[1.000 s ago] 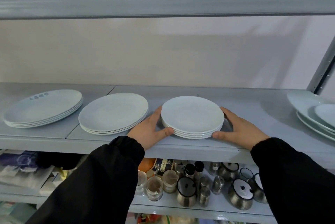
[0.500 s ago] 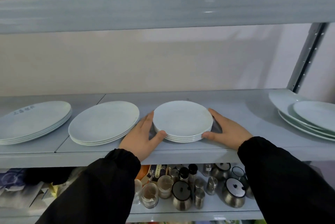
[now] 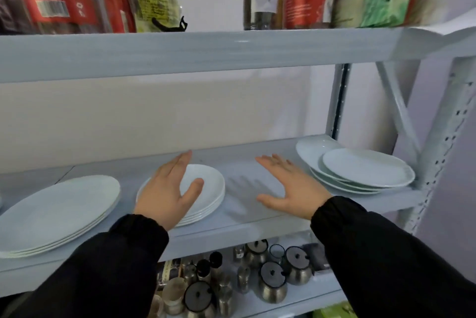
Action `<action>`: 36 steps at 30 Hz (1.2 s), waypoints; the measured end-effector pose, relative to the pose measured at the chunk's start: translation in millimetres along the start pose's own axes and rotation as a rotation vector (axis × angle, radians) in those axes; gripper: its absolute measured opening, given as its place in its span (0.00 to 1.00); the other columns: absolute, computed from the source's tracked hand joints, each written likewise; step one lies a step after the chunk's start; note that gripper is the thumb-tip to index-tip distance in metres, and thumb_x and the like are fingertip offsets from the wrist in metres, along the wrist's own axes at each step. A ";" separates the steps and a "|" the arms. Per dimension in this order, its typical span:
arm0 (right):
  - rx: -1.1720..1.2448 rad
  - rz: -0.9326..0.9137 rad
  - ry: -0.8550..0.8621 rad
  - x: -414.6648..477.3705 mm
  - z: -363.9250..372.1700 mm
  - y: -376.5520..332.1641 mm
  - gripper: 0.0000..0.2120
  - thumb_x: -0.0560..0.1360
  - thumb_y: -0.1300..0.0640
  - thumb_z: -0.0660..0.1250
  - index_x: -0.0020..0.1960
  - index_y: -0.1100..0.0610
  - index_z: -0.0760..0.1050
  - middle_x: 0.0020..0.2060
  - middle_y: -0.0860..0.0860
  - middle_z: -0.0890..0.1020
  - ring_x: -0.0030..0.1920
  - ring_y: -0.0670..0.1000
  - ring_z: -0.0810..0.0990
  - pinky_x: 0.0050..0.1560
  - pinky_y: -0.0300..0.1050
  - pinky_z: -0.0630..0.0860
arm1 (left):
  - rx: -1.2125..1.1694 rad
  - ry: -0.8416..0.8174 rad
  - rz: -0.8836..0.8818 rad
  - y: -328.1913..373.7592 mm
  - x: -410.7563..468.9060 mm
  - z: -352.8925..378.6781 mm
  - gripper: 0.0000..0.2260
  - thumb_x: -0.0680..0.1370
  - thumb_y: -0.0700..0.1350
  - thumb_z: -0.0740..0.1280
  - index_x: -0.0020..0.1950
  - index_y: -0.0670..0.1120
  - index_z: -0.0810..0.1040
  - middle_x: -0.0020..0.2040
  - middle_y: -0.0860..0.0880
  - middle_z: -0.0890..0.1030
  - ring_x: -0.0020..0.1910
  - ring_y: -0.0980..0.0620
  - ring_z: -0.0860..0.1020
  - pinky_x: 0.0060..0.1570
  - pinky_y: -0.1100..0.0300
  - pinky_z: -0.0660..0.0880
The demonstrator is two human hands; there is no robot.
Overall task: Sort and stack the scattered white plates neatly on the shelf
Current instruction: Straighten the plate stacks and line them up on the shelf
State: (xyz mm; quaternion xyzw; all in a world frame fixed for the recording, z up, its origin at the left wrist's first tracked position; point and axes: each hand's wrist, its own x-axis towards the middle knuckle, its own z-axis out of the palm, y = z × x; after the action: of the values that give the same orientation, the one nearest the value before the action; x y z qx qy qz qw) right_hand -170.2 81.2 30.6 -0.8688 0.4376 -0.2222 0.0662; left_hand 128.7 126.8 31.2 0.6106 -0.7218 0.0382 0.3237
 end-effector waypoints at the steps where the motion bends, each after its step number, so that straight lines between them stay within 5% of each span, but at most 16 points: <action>1: -0.008 0.012 0.022 -6.5 -9.8 10.0 0.41 0.71 0.29 0.57 0.79 0.40 0.47 0.79 0.43 0.52 0.78 0.43 0.44 0.77 0.45 0.44 | -0.006 -0.004 0.017 10.7 6.0 6.6 0.34 0.74 0.68 0.48 0.79 0.56 0.53 0.77 0.52 0.62 0.75 0.53 0.59 0.71 0.57 0.59; 18: 0.015 0.323 0.152 -114.2 -125.6 181.3 0.38 0.74 0.33 0.61 0.78 0.38 0.48 0.78 0.42 0.52 0.77 0.42 0.43 0.76 0.46 0.48 | -0.136 -0.099 0.113 180.5 73.3 138.9 0.30 0.79 0.63 0.53 0.79 0.55 0.52 0.77 0.53 0.60 0.75 0.54 0.57 0.69 0.62 0.54; 29: 0.130 0.439 0.168 -121.4 -104.6 218.9 0.36 0.76 0.33 0.56 0.79 0.43 0.49 0.79 0.45 0.51 0.78 0.45 0.44 0.76 0.49 0.50 | -0.428 -0.151 -0.109 197.2 104.9 186.9 0.31 0.79 0.64 0.55 0.79 0.54 0.54 0.78 0.53 0.58 0.75 0.55 0.57 0.71 0.59 0.54; 36: 0.356 0.599 0.351 -109.6 -86.2 218.8 0.32 0.79 0.41 0.60 0.79 0.48 0.54 0.78 0.47 0.55 0.77 0.43 0.51 0.74 0.43 0.53 | -0.797 -0.230 -0.360 186.0 143.4 211.6 0.29 0.78 0.64 0.55 0.78 0.59 0.55 0.72 0.65 0.59 0.73 0.60 0.58 0.71 0.56 0.56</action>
State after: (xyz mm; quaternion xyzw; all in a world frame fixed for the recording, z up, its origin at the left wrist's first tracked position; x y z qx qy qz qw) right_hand -425.3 41.4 3.8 -0.6263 0.6311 -0.4108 0.2016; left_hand -135.3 -44.6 1.5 0.5544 -0.5937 -0.3677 0.4528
